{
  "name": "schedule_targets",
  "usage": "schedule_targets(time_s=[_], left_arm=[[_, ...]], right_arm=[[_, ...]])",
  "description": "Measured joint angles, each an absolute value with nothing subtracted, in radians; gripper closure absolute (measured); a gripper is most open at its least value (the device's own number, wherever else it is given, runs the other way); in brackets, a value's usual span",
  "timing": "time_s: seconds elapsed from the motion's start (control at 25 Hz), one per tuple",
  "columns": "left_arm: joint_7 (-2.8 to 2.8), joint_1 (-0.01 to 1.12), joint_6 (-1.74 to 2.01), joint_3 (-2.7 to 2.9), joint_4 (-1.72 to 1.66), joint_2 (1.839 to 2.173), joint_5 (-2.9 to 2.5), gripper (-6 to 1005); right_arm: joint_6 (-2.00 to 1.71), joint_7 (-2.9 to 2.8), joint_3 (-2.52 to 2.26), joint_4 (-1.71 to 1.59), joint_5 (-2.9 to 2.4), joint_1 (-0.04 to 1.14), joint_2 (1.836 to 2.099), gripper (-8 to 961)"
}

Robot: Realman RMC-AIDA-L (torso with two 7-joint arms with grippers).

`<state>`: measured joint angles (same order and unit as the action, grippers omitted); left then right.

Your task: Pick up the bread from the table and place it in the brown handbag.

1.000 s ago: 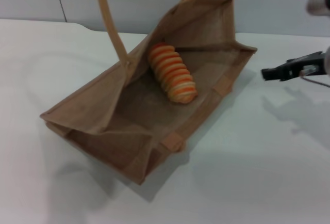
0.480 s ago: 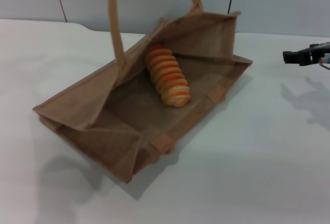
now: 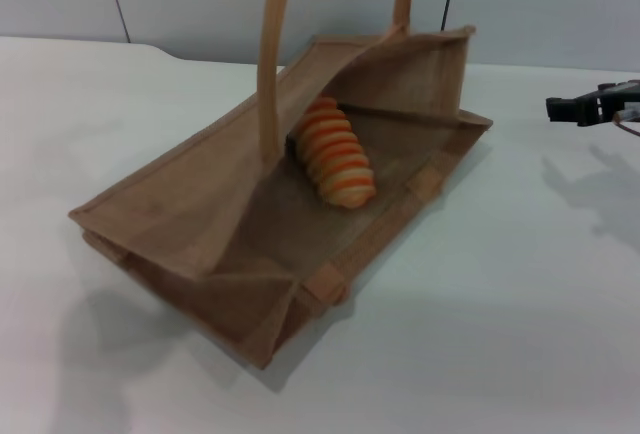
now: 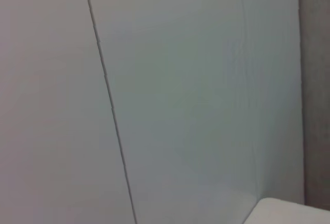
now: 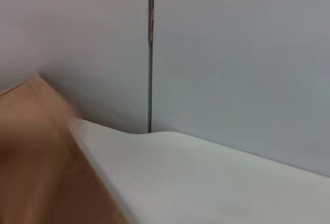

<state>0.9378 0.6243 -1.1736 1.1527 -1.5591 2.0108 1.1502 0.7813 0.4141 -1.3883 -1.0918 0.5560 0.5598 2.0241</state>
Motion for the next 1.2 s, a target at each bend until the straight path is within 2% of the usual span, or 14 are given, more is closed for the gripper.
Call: schedule_targets(time_s=[0.24, 0.44, 0.6, 0.88, 1.2], left_arm=[[0.979, 0.624, -1.208, 1.104, -1.531, 2.010, 1.213, 152], [1.038, 0.592, -1.174, 1.076, -1.522, 2.026, 1.236, 153], [1.064, 0.530, -1.071, 1.079, -1.520, 2.029, 1.236, 153], [1.218, 0.409, -0.813, 1.156, -1.465, 2.034, 1.336, 155], [1.568, 0.269, -0.507, 1.362, -1.391, 2.034, 1.581, 156]], right_arm=[[0.780, 0.414, -1.388, -1.086, 0.558, 0.561, 2.023, 218], [0.725, 0.414, -1.393, -1.058, 0.559, 0.565, 2.026, 219], [0.617, 0.414, -1.426, -1.081, 0.587, 0.523, 2.031, 220], [0.252, 0.414, -1.580, -1.117, 0.680, 0.387, 2.031, 222], [-0.404, 0.387, -1.891, -1.053, 0.779, 0.249, 2.034, 226]])
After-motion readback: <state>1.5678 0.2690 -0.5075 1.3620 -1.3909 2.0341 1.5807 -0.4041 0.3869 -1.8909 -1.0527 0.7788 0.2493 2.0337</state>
